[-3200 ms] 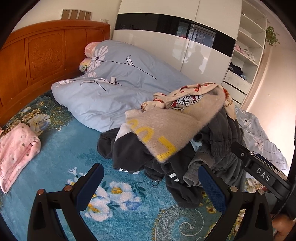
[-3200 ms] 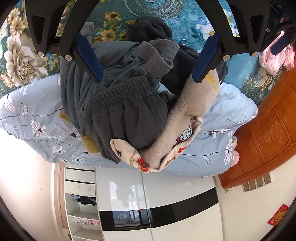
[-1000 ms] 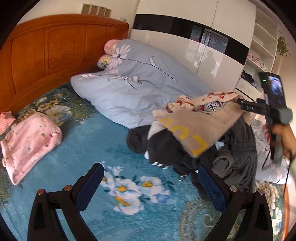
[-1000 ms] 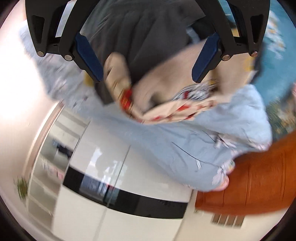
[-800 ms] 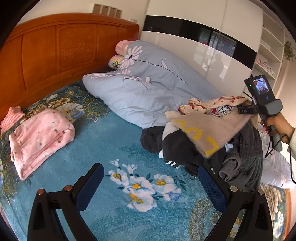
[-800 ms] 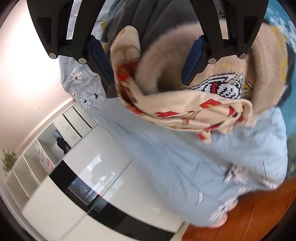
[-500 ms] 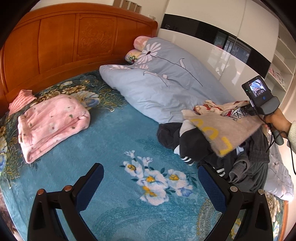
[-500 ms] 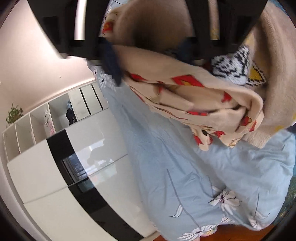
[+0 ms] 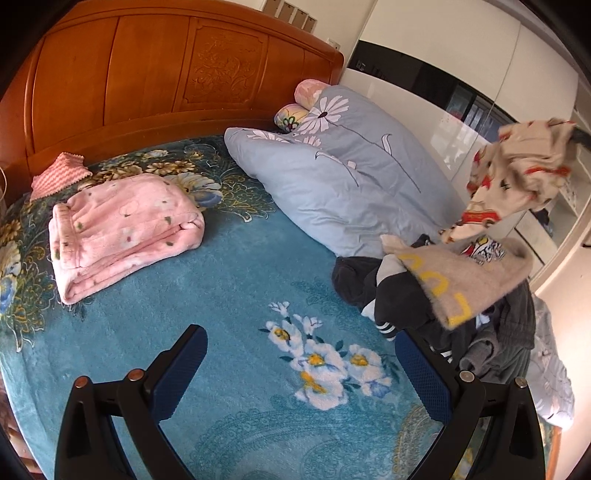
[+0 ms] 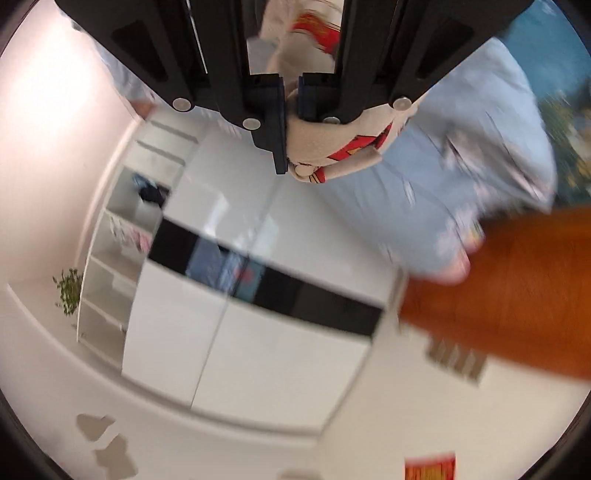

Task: Fold clothes
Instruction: 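Grasp the beige car-print garment with the right gripper and pull it from the pile, then lower the car-print garment onto the blanket and open the right gripper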

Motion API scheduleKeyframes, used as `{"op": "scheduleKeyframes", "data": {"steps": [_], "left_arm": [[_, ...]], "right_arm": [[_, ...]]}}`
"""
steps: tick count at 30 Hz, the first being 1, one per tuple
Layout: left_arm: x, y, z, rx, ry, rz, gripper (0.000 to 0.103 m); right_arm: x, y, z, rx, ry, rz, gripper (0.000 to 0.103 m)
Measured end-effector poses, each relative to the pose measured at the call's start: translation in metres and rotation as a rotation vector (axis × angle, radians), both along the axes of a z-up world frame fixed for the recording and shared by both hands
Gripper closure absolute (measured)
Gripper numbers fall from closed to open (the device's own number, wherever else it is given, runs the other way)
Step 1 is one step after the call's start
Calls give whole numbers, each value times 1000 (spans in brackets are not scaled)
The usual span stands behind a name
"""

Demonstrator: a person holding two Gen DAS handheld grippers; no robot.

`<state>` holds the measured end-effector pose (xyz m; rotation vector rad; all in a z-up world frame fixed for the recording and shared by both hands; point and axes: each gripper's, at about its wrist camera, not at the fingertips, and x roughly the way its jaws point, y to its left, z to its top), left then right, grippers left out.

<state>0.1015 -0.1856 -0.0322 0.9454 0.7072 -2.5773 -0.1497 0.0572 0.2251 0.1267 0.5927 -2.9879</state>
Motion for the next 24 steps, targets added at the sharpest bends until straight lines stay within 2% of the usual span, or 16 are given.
{"op": "scheduleKeyframes", "data": {"steps": [2, 5, 8, 9, 11, 14, 17, 19, 21, 24], "left_arm": [[4, -2, 4, 24, 25, 4, 0], [13, -5, 10, 37, 55, 5, 0], [22, -8, 9, 36, 47, 13, 0], [25, -9, 8, 43, 45, 16, 0], [34, -9, 6, 55, 48, 15, 0], [46, -5, 1, 55, 35, 6, 0], [55, 0, -11, 54, -5, -13, 0], [59, 3, -19, 59, -28, -23, 0], [61, 5, -29, 73, -51, -36, 0], [66, 6, -40, 83, -68, -53, 0]], "right_arm": [[42, 2, 22, -24, 52, 81, 99], [90, 8, 21, -69, -21, 231, 99], [118, 12, -4, -91, -128, 310, 98], [121, 8, -19, -64, -180, 316, 98], [119, 0, -68, -10, -361, 323, 98], [126, -5, -163, 35, -659, 300, 98], [149, -7, -254, 94, -862, 232, 98], [172, -3, -302, 97, -995, 218, 98], [192, -3, -333, 115, -1095, 208, 99], [221, -7, -355, 178, -1197, 219, 98]]}}
